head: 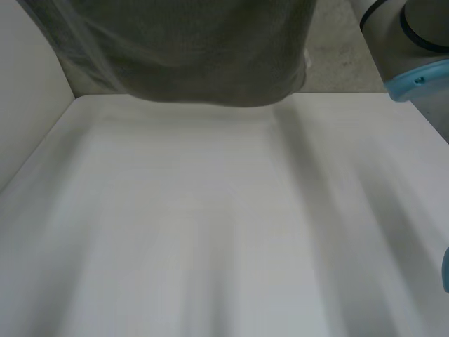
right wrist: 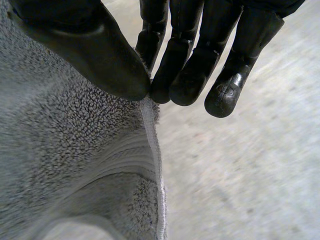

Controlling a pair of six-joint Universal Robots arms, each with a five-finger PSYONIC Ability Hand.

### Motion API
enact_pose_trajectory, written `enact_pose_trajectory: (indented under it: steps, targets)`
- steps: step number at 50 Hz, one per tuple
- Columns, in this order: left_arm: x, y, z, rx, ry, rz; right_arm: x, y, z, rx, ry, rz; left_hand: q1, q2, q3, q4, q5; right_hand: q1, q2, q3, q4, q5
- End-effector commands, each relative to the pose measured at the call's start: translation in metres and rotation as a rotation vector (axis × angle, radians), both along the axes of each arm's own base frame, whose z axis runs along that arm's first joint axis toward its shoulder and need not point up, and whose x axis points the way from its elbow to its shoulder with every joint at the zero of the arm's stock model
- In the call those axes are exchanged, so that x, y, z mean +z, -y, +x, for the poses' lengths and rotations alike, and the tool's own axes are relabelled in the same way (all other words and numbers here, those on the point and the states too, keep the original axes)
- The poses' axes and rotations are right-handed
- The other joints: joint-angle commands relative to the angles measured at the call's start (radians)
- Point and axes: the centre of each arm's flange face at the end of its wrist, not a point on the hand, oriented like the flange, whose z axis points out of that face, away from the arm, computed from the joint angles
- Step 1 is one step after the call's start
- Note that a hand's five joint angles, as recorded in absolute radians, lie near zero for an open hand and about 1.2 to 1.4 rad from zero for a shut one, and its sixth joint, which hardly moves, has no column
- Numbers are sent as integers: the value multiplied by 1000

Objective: Fold the towel.

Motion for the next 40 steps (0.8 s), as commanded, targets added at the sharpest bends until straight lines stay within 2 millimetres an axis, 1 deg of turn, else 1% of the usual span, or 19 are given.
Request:
enact_pose_trajectory:
  steps: [1, 2, 3, 4, 5, 6, 7, 8, 9, 10, 11, 12, 13, 17, 19, 25, 32, 36, 40]
  targets:
    - [-66, -3, 2, -25, 36, 202, -53, -3, 3, 56, -166, 245, 116, 46, 51, 37, 82, 75, 60, 66, 54, 47]
    - [-87, -5, 2, -47, 49, 262, -70, -5, 5, 69, -213, 308, 116, 46, 51, 37, 82, 75, 60, 66, 54, 47]
    - [-88, -6, 2, -47, 49, 263, -88, -6, 6, 75, -261, 371, 116, 46, 51, 37, 82, 75, 60, 66, 54, 47]
    - [-108, -8, 5, -61, 59, 319, -89, -6, 6, 75, -262, 372, 116, 46, 51, 37, 82, 75, 60, 66, 54, 47]
    - [-129, -10, 13, -59, 62, 374, -108, -8, 5, 73, -309, 438, 116, 46, 51, 37, 82, 75, 60, 66, 54, 47]
    - [-129, -10, 13, -59, 62, 374, -129, -10, 5, 73, -355, 498, 116, 46, 51, 37, 82, 75, 60, 66, 54, 47]
    - [-149, -14, 20, -57, 63, 426, -129, -10, 5, 73, -355, 498, 116, 46, 51, 37, 82, 75, 60, 66, 54, 47]
    - [-166, -18, 25, -59, 64, 465, -149, -12, 4, 79, -388, 555, 116, 46, 51, 37, 82, 75, 60, 66, 54, 47]
    - [-166, -18, 25, -59, 64, 466, -149, -12, 4, 79, -388, 555, 116, 46, 51, 37, 82, 75, 60, 66, 54, 47]
    - [-179, -24, 29, -60, 63, 499, -169, -15, 3, 83, -418, 608, 116, 46, 51, 37, 82, 75, 60, 66, 54, 47]
    - [-180, -24, 29, -60, 63, 499, -188, -18, 1, 86, -442, 657, 116, 46, 51, 37, 82, 75, 60, 66, 54, 47]
    - [-194, -30, 29, -67, 68, 531, -189, -18, 1, 86, -442, 657, 116, 46, 51, 37, 82, 75, 60, 66, 54, 47]
    - [-206, -36, 28, -77, 80, 551, -206, -21, -1, 88, -457, 695, 116, 46, 51, 37, 82, 75, 60, 66, 54, 47]
    - [-224, -46, 34, -74, 112, 585, -245, -34, -6, 80, -502, 771, 116, 46, 51, 37, 82, 75, 60, 66, 54, 47]
    - [-231, -51, 44, -58, 145, 601, -252, -39, -7, 80, -518, 786, 116, 46, 51, 37, 82, 75, 60, 66, 54, 47]
    - [-225, -53, 50, -40, 169, 581, -261, -53, -15, 64, -502, 802, 116, 46, 51, 37, 82, 75, 60, 66, 54, 47]
    - [-224, -52, 55, -25, 160, 582, -271, -53, -21, 1, -400, 796, 116, 46, 51, 37, 82, 75, 60, 66, 54, 47]
    - [-224, -52, 55, -24, 158, 583, -277, -53, -25, -52, -360, 797, 116, 46, 51, 37, 82, -339, -355, -349, -361, -367]
    - [-224, -53, 54, -23, 156, 583, -276, -50, -27, -78, -337, 766, 116, 46, 51, 37, 82, -507, -522, -516, -529, -535]
